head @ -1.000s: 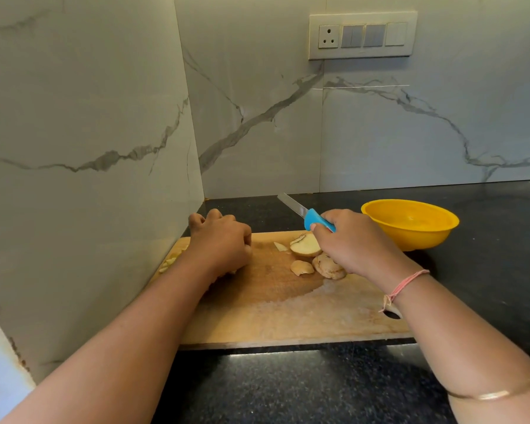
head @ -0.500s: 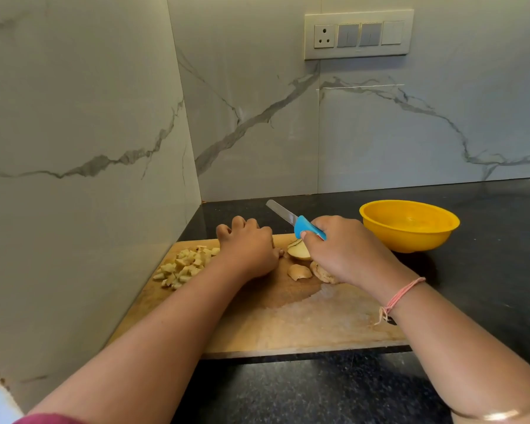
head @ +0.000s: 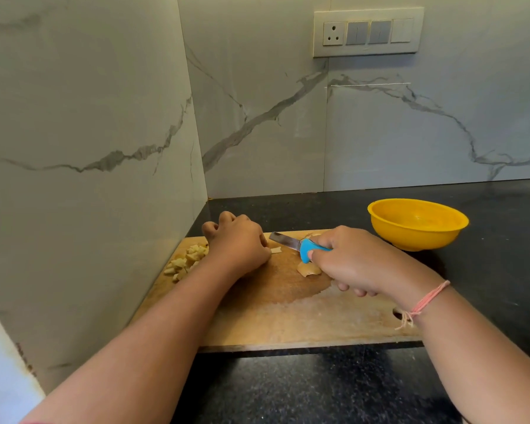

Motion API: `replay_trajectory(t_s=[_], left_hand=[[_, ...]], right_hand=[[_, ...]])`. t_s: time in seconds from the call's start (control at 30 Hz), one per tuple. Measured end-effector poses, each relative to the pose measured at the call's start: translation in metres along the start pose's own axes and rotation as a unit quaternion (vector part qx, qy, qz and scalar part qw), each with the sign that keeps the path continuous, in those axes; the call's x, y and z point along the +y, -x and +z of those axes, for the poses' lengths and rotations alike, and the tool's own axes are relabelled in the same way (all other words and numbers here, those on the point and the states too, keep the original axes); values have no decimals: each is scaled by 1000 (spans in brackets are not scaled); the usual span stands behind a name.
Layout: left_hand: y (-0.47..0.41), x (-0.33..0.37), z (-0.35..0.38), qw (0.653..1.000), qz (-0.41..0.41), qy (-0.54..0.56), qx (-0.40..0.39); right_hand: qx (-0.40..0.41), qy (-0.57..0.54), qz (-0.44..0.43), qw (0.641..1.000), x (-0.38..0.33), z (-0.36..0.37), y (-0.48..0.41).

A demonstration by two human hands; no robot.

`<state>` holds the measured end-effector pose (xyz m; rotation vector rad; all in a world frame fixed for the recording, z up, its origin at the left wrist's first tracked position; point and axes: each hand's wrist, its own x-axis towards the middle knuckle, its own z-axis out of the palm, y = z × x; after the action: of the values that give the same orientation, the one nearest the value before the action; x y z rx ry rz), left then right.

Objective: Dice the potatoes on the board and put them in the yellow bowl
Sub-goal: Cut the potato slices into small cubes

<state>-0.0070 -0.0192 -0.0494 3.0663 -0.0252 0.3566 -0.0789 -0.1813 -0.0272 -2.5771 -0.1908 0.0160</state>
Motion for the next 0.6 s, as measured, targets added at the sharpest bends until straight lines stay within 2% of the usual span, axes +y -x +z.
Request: replay_trajectory(t_s=[0.13, 0.4, 0.6], left_hand=[[0, 1, 0, 1000, -2, 8, 11], [0, 3, 3, 999, -20, 27, 17], [-2, 0, 2, 999, -22, 47, 7]], right_hand=[[-14, -8, 19, 1000, -4, 0, 7], [0, 85, 18, 996, -17, 11, 22], [-19, 147, 21, 989, -23, -9, 42]])
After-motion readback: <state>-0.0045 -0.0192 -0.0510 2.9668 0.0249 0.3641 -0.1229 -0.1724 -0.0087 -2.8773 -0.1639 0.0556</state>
